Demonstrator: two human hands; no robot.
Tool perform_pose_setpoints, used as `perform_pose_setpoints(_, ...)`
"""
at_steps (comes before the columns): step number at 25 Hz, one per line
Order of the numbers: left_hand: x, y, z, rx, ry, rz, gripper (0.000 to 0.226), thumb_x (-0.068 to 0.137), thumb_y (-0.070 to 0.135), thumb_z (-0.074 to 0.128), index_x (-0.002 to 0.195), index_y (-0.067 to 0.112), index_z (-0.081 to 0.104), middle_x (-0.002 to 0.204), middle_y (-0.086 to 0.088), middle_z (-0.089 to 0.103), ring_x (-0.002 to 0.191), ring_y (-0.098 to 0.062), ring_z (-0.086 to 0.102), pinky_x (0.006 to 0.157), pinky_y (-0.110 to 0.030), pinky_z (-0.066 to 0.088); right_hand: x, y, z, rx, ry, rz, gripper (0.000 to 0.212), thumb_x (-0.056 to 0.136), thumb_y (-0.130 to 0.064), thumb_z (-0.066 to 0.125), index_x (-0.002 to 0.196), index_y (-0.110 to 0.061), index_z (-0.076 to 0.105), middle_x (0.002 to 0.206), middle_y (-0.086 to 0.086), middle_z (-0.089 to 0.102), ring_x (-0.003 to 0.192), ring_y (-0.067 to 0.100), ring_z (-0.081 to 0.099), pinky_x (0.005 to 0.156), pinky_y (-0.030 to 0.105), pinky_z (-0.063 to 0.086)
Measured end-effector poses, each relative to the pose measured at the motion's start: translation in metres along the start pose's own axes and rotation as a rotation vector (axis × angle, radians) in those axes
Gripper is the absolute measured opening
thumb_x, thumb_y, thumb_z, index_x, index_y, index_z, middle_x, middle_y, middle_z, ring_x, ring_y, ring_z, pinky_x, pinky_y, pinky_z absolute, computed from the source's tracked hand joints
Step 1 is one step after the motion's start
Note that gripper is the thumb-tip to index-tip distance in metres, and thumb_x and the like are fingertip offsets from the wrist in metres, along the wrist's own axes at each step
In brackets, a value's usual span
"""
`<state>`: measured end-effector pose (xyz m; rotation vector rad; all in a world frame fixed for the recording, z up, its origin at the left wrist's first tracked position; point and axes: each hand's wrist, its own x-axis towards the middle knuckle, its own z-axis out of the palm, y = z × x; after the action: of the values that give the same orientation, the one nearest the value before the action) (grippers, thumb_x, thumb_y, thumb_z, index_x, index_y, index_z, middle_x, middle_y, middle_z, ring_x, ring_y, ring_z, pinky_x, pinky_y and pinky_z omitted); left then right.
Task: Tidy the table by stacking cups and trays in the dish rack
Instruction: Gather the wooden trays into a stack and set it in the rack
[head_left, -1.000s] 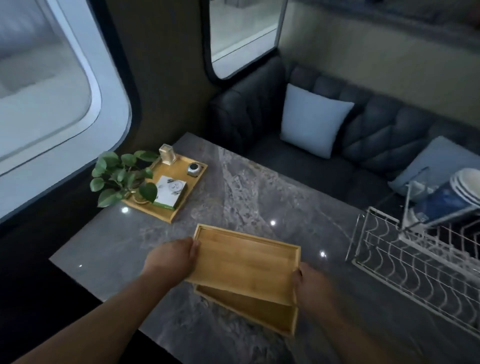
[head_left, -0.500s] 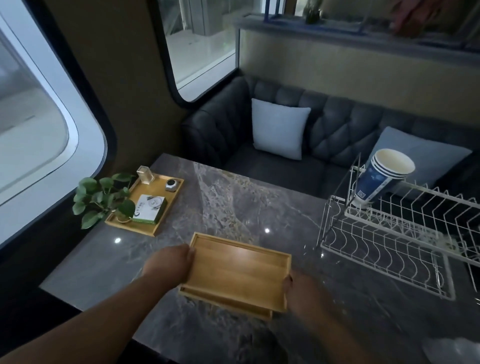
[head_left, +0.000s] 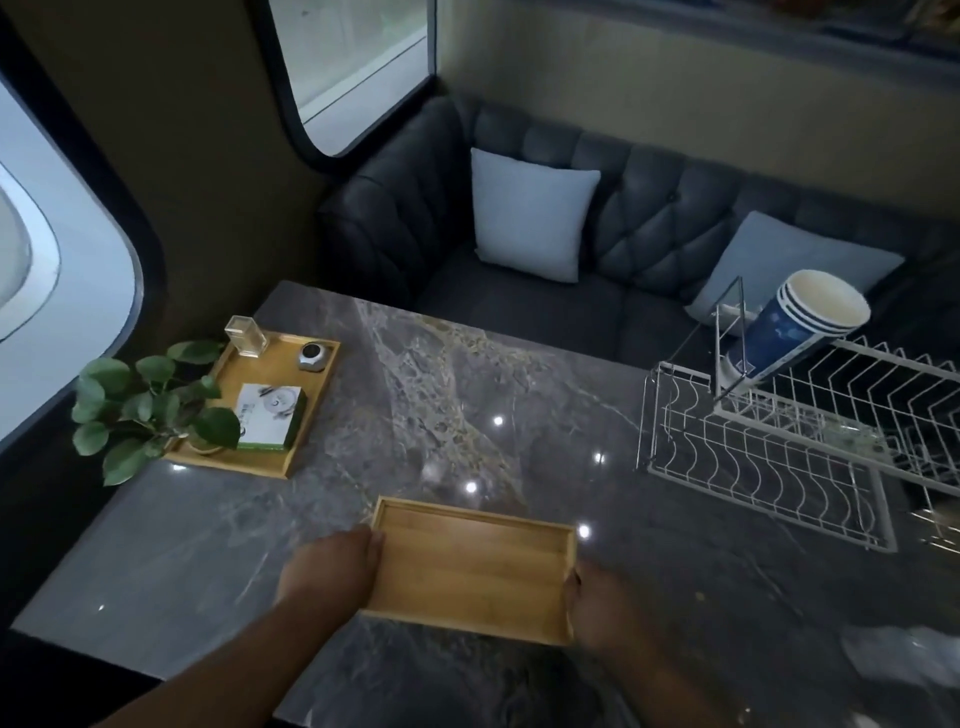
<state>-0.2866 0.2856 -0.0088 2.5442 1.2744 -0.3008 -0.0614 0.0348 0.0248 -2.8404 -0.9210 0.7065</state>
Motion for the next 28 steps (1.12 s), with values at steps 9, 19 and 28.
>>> perform_pose_setpoints(9,0.005,0.002,0.013,-0.049,-0.006,0.003,0.040,0.099,0.059,0.022,0.083,0.031,0.046,0.092,0.001,0.075,0.085,-0.022,0.071,0.064,-0.035,0.041,-0.008,0.001,0.008,0.052,-0.006,0.074,0.038,0.096,-0.048,0.036,0.108,-0.020,0.059,0.106,0.011,0.071,0.099,0.031,0.068,0.083,0.039,0.052)
perform_pose_setpoints(19,0.009,0.009,0.009,-0.035,-0.035,0.017,0.044,0.101,0.057,0.022,0.090,0.028,0.054,0.091,0.001,0.075,0.086,-0.021,0.072,0.073,-0.037,0.052,0.002,0.001,0.004,0.066,0.017,0.079,0.033,0.101,-0.041,0.038,0.104,-0.019,0.062,0.108,0.009,0.070,0.099,0.028,0.066,0.084,0.036,0.051)
perform_pose_setpoints(28,0.027,0.017,0.016,-0.469,-0.317,-0.270,0.043,0.103,0.045,0.039,0.126,0.015,0.060,0.130,-0.020,0.064,0.113,-0.037,0.060,0.094,-0.041,0.045,0.021,0.002,0.019,0.429,-0.166,0.341,0.033,0.102,-0.033,0.043,0.122,-0.011,0.057,0.125,0.017,0.064,0.113,0.035,0.061,0.096,0.039,0.048)
